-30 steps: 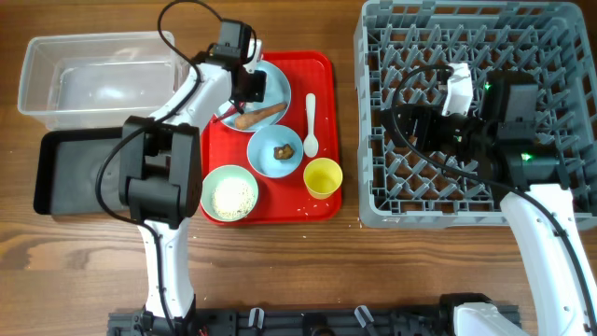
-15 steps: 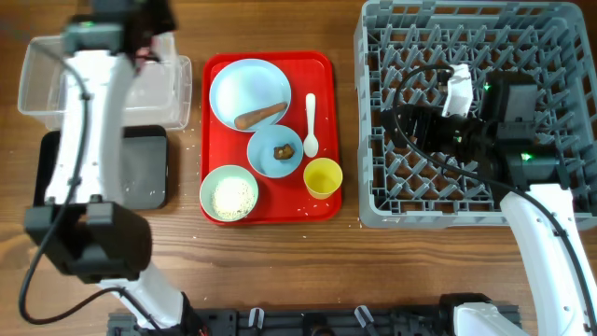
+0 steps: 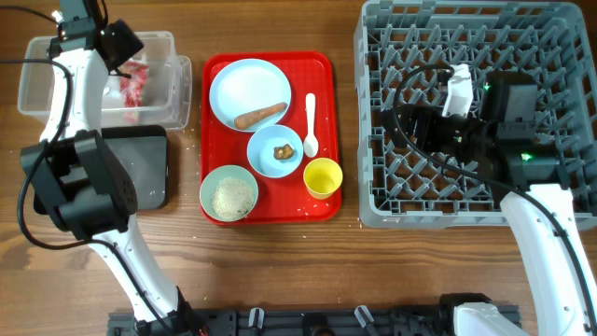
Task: Sort waste into correct bins and load items into the dishwasher rack
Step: 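Carry wrapper and tissue with left gripper into clear plastic bin, then move left gripper to white plate and grasp the carrot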
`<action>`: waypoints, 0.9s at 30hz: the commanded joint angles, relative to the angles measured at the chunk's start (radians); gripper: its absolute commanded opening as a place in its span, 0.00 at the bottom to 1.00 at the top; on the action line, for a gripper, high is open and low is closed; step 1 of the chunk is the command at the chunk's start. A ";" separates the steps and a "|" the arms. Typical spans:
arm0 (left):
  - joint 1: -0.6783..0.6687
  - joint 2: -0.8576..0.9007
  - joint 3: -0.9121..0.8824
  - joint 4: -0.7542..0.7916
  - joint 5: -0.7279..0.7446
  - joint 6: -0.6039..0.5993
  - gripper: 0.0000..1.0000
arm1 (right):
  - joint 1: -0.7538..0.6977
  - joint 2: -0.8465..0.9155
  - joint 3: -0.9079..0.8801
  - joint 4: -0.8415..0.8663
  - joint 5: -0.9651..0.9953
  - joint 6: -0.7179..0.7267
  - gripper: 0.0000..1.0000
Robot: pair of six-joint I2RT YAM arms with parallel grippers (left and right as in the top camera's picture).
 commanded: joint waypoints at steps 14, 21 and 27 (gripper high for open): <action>-0.100 -0.272 0.001 -0.153 0.147 0.254 1.00 | -0.002 0.010 0.020 0.002 -0.020 0.005 1.00; -0.062 -0.186 0.001 -0.138 0.145 0.255 1.00 | -0.002 0.010 0.020 0.002 -0.020 0.005 1.00; -0.063 -0.159 0.001 -0.145 0.307 0.397 1.00 | -0.002 0.010 0.020 0.003 -0.020 0.005 1.00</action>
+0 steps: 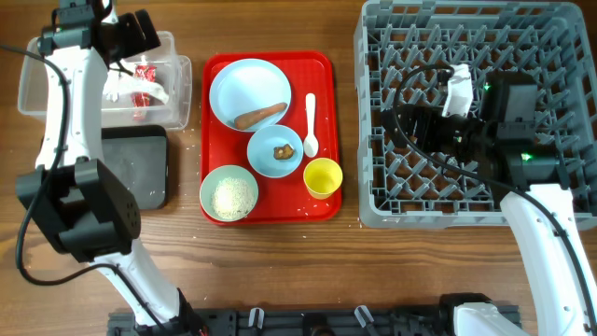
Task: Sort waste into correct bins and load items into the dishwasher rack
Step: 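Move left gripper to white plate and grasp the carrot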
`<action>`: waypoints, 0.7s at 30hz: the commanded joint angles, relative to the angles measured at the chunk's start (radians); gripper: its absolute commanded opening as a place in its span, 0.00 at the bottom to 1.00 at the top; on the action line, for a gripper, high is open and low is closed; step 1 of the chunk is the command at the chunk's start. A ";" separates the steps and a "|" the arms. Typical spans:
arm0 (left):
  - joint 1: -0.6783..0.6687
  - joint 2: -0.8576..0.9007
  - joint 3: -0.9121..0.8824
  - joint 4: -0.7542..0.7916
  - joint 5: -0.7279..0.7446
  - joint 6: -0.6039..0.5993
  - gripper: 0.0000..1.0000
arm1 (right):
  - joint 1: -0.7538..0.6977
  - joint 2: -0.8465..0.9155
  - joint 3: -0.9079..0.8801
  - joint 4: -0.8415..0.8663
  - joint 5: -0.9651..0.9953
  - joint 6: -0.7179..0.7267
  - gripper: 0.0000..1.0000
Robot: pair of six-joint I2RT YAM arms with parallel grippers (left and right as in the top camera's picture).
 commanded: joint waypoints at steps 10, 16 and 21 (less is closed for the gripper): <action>-0.151 -0.015 -0.003 -0.141 0.291 0.206 0.99 | -0.002 0.010 0.020 0.002 -0.019 0.005 1.00; -0.284 0.027 -0.011 -0.289 0.247 0.374 1.00 | -0.002 0.010 0.020 0.002 -0.002 0.005 1.00; -0.337 0.103 -0.048 -0.256 0.148 0.473 1.00 | -0.002 0.010 0.019 0.002 0.003 0.005 1.00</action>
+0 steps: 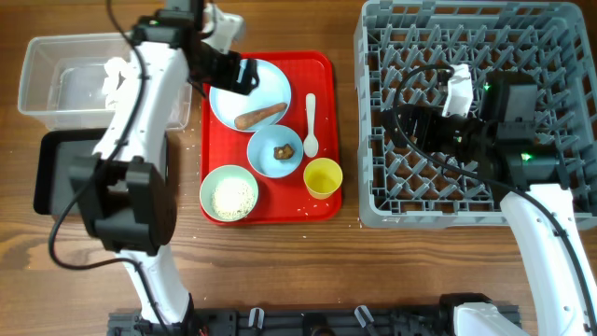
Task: Sort waste into correct bins and load items into the dishwasher rack
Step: 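Move left gripper to white plate and grasp the carrot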
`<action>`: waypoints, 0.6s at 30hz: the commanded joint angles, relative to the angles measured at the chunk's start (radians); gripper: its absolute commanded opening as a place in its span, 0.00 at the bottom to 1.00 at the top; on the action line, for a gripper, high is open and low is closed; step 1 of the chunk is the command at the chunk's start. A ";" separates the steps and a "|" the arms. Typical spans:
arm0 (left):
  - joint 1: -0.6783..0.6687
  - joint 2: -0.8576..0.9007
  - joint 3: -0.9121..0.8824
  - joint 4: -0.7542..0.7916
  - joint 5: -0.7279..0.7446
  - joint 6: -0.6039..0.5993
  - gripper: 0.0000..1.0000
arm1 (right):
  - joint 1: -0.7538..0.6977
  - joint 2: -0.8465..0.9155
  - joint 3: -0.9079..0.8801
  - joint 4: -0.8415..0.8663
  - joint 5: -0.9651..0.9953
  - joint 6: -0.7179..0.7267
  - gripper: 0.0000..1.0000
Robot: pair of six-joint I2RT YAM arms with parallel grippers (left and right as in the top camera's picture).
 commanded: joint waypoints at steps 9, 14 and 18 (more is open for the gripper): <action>-0.025 0.237 -0.040 0.052 -0.072 0.244 0.92 | -0.002 0.010 0.018 0.002 0.004 0.005 1.00; -0.029 0.250 -0.041 0.064 -0.072 0.244 0.88 | -0.002 0.010 0.018 0.002 0.006 0.005 1.00; -0.029 0.268 -0.067 0.106 -0.072 0.243 0.77 | -0.002 0.010 0.018 0.002 0.012 0.006 1.00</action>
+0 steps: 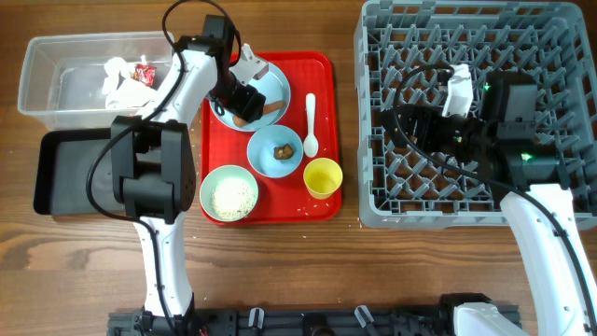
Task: Sort waste into correct bins and load items into the dishwasher rack
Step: 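Move left gripper to white plate and grasp the carrot, then carry carrot with left gripper and drop it on black tray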
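My left gripper (245, 110) hangs over the pale blue plate (264, 75) on the red tray (322, 65), right at the left end of the brown sausage (272, 111). Its jaws look open, mostly hidden under the wrist. On the tray are also a blue bowl (263, 159) with a brown scrap (284, 149), a green bowl of rice (229, 194), a yellow cup (323, 177) and a white spoon (310, 123). My right gripper (455, 91) rests inside the grey dishwasher rack (373, 112); its jaws are not readable.
A clear plastic bin (56, 89) at the far left holds white and red wrappers (126, 75). A black bin (70, 177) stands in front of it. The right arm and its cables lie across the rack's middle.
My left gripper has moved from the plate's upper left edge down toward the near side of the plate, beside the sausage. The right arm has not moved.
My left gripper was over the clear bin with the red and white wrappers below it. It was still at that bin a moment later, wrappers lying inside. Then it stood at the plate's far edge, and now it is low by the sausage.
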`<action>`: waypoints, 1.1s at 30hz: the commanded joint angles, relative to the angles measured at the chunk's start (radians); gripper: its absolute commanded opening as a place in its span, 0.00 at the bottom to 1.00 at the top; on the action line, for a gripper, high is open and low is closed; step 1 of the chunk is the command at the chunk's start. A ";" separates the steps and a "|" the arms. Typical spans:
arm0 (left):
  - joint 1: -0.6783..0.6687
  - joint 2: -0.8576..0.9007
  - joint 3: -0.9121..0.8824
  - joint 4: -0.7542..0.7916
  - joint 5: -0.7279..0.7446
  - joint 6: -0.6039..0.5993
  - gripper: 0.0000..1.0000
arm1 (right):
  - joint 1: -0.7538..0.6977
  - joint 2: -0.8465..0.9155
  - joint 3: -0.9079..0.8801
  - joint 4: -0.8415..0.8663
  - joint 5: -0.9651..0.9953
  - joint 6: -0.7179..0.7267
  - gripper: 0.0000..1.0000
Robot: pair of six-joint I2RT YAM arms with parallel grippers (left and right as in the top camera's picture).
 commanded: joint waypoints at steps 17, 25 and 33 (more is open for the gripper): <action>-0.006 -0.045 -0.010 0.059 -0.010 -0.098 0.10 | -0.002 0.038 0.018 0.003 0.018 0.006 1.00; 0.015 -0.333 0.052 0.016 -0.116 -0.426 0.04 | -0.002 0.039 0.018 0.003 0.021 0.006 1.00; 0.158 -0.484 0.052 -0.238 -0.439 -0.806 0.04 | -0.002 0.039 0.018 0.003 0.021 0.005 1.00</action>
